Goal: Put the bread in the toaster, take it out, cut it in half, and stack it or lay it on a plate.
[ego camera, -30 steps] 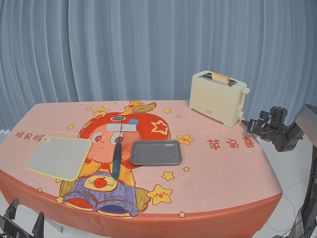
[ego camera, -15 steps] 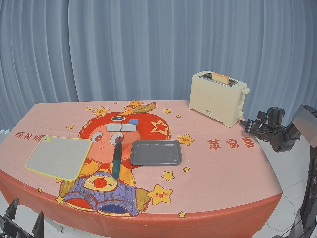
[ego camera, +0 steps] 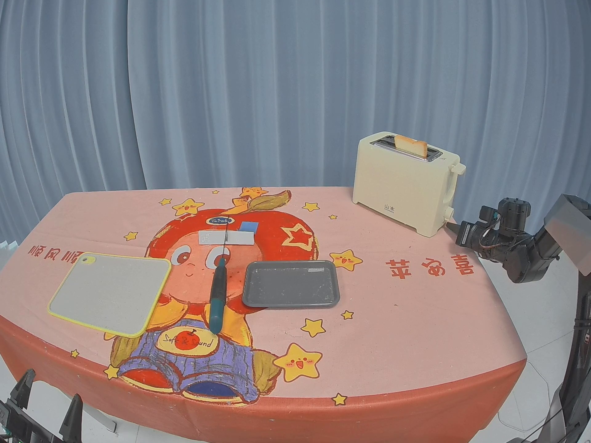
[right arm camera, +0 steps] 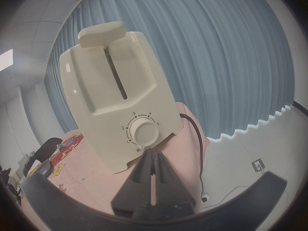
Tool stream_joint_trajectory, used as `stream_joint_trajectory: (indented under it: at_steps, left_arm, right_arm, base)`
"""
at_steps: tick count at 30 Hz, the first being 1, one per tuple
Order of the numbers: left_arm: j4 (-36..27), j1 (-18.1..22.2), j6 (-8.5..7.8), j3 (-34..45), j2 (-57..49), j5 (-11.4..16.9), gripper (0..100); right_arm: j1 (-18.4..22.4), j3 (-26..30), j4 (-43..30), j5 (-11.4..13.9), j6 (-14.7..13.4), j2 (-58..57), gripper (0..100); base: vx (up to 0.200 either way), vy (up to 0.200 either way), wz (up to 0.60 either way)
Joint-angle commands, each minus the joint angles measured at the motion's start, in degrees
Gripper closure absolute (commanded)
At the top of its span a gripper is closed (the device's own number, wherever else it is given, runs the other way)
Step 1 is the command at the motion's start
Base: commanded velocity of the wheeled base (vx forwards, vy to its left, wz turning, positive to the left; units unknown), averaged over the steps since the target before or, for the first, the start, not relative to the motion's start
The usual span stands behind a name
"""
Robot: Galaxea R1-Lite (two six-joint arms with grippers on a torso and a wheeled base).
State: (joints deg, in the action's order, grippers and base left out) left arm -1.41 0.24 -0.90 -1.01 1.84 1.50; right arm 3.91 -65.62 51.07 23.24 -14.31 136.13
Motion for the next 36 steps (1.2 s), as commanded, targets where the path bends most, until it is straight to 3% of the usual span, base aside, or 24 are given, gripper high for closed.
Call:
stream_joint_trajectory:
  at_steps: [1, 36]
  left_arm:
    - [0.0, 0.0, 0.02, 0.6, 0.1, 0.0, 0]
    - [0.0, 0.0, 0.02, 0.5, 0.1, 0.0, 0]
  right_arm:
    - [0.0, 0.2, 0.1, 0.1, 0.0, -0.3, 100]
    - [-1.0, 1.4, 0.2, 0.0, 0.1, -1.1, 100]
  base:
    - [0.000, 0.000, 0.00]
    - [0.000, 0.000, 0.00]
